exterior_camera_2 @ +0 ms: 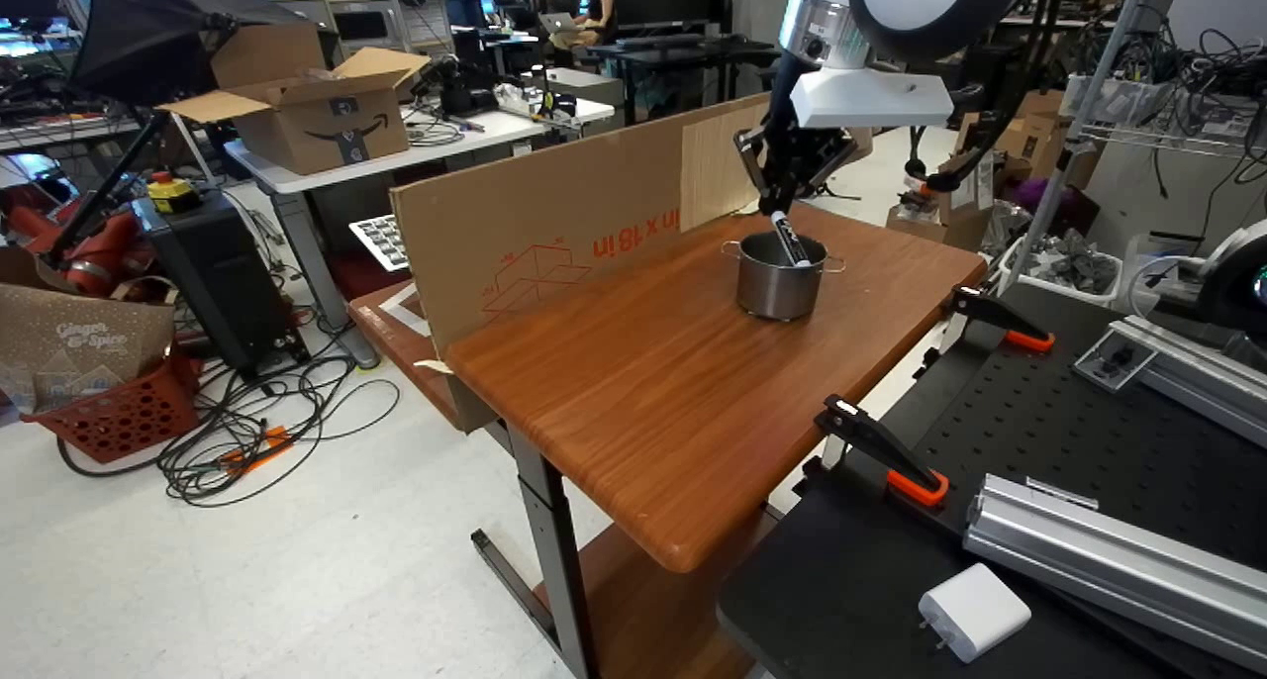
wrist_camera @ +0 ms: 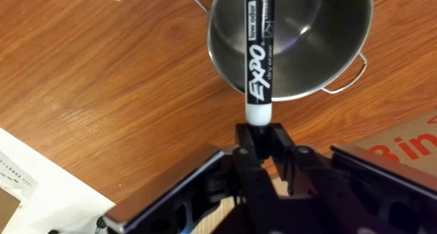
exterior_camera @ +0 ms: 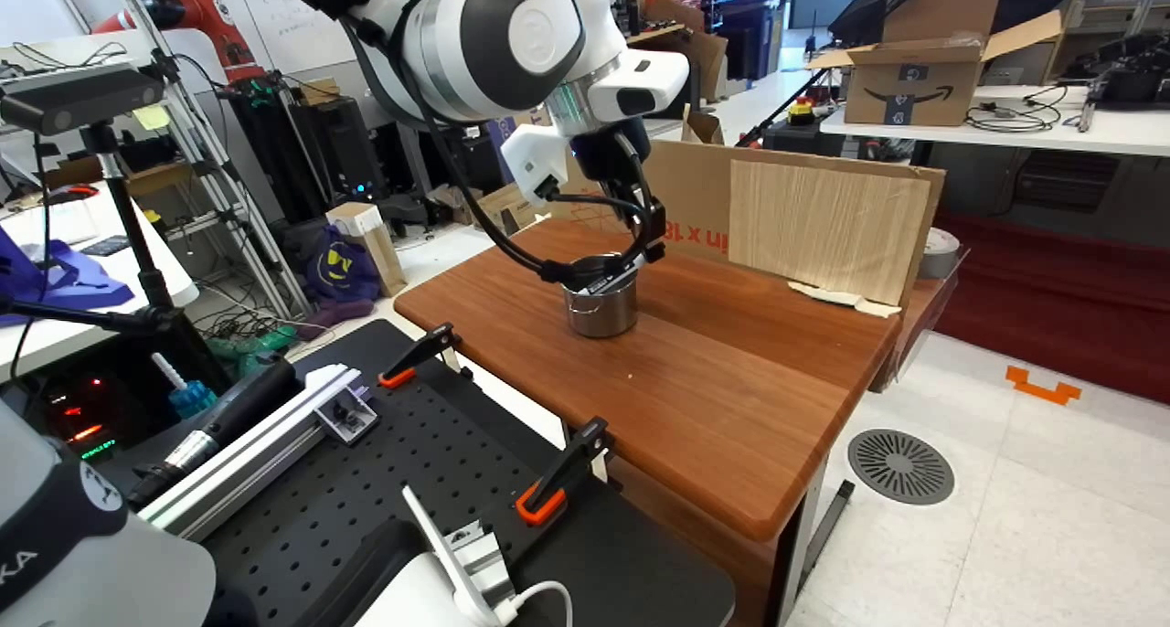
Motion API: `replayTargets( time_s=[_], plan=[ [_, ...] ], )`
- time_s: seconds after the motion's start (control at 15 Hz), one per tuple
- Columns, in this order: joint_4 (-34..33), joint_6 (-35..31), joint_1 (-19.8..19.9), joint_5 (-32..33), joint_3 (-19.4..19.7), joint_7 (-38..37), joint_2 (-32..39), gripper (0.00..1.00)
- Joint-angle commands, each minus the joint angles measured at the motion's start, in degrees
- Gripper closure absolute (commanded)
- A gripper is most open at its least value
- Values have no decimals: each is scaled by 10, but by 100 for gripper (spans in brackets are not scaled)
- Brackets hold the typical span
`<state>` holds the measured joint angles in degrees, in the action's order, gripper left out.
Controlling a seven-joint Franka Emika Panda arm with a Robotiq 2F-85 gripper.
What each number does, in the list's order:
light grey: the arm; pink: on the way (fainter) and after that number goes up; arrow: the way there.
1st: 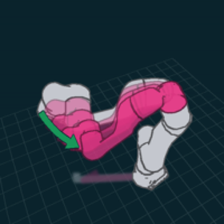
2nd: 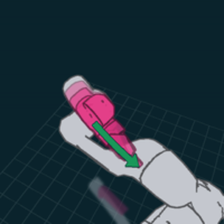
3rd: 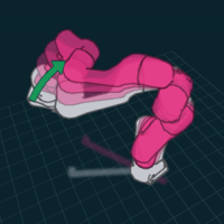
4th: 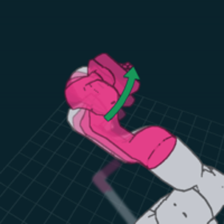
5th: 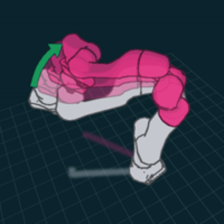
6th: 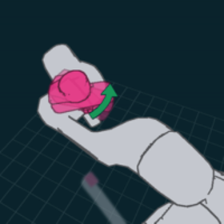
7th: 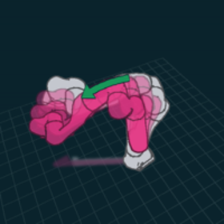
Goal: Put the marker inside the pot
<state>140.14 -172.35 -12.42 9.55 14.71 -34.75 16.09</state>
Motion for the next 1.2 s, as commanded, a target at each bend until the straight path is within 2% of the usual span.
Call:
replayTargets(
  time_s=[0.0,0.4,0.53,0.67,0.87,0.93,1.13],
  plan=[
    [-14,-8,-15,-7,14,7,17,55],
    [-20,1,-2,-24,2,21,16,12],
    [-16,7,5,-33,-6,32,7,0],
    [-9,16,19,-47,-19,51,-12,0],
    [21,35,64,-102,-74,128,-71,0],
    [-6,7,27,-69,-33,75,-22,0],
    [14,26,50,-89,-59,108,-61,0]
  ],
)
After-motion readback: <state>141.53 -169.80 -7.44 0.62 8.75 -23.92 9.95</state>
